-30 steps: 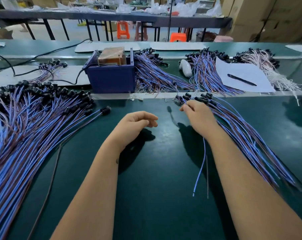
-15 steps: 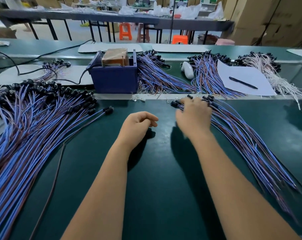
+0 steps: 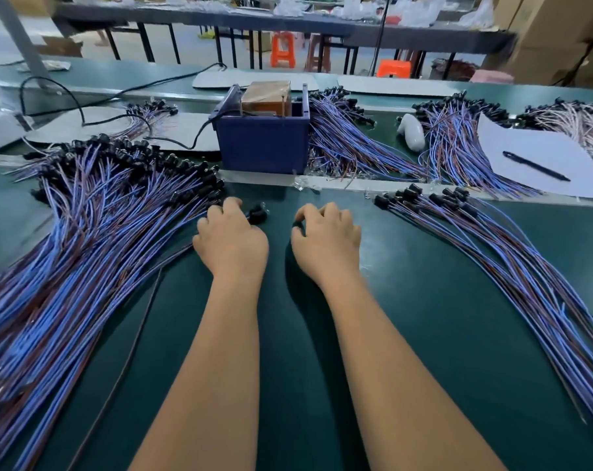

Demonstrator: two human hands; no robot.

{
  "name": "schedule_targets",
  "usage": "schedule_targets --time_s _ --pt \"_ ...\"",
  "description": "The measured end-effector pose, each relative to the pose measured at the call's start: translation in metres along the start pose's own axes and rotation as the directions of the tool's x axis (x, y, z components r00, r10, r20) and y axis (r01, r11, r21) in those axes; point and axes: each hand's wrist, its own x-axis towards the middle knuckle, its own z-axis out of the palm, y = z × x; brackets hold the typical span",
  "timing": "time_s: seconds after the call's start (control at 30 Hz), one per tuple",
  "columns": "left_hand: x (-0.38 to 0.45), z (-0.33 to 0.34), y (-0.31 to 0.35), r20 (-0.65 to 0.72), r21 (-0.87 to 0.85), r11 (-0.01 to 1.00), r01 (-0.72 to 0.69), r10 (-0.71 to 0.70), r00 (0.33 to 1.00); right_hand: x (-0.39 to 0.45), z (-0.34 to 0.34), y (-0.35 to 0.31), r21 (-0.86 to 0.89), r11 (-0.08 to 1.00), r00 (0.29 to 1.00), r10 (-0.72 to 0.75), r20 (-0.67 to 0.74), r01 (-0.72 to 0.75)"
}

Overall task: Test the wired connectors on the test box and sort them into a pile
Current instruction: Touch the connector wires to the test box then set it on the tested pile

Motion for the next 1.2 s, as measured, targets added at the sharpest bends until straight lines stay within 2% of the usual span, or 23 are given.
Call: schedule_targets --time_s 0.17,0.3,0.37,0.47,0.6,0.77,0.9,1.07,1.13,1.2 --pt "0.004 0.001 -0.003 -0.027 0.011 1.0 -0.013 0.013 1.0 -0.001 -0.004 0.007 0.213 0.977 1.0 0.017 0.013 -0.019" --pt "0.006 0.0 -0.006 -0.244 -0.332 0.936 -0.113 0.031 0.969 -0.005 -0.008 0.003 0.426 0.905 0.998 0.039 -0.049 -0.014" --pt "0.007 -0.002 -0.007 -0.304 -0.398 0.905 -0.152 0.026 0.952 -0.007 -0.009 0.0 0.476 0.879 0.998 0.02 -0.052 0.007" --pt "0.011 0.0 -0.008 -0.228 -0.376 0.916 -0.139 0.055 0.972 -0.009 -0.007 -0.001 0.476 0.879 0.999 -0.02 -0.045 0.039" --pt "0.013 0.006 -0.005 -0.041 -0.194 0.973 -0.123 0.117 0.992 -0.007 -0.005 0.001 0.481 0.876 1.0 -0.015 -0.02 0.023" --pt "0.012 0.008 -0.003 -0.019 -0.12 0.982 -0.145 0.144 0.989 -0.006 -0.006 0.002 0.489 0.872 1.0 -0.006 0.001 0.005" --pt "0.01 0.006 -0.004 -0.122 -0.209 0.968 -0.139 0.115 0.986 -0.006 -0.006 0.002 0.496 0.868 1.0 -0.009 0.005 0.006" --pt "0.011 0.004 -0.002 -0.216 -0.335 0.94 -0.068 -0.006 0.976 -0.005 -0.004 0.004 0.501 0.865 0.999 -0.026 -0.017 0.032" --pt "0.012 0.003 -0.002 -0.251 -0.462 0.88 -0.113 -0.007 0.968 -0.006 -0.004 0.004 0.544 0.838 0.999 -0.035 -0.016 0.038" --pt "0.011 -0.001 0.001 -0.261 -0.615 0.769 -0.176 0.013 0.965 -0.006 -0.008 0.002 0.663 0.749 1.0 -0.027 0.004 0.018"
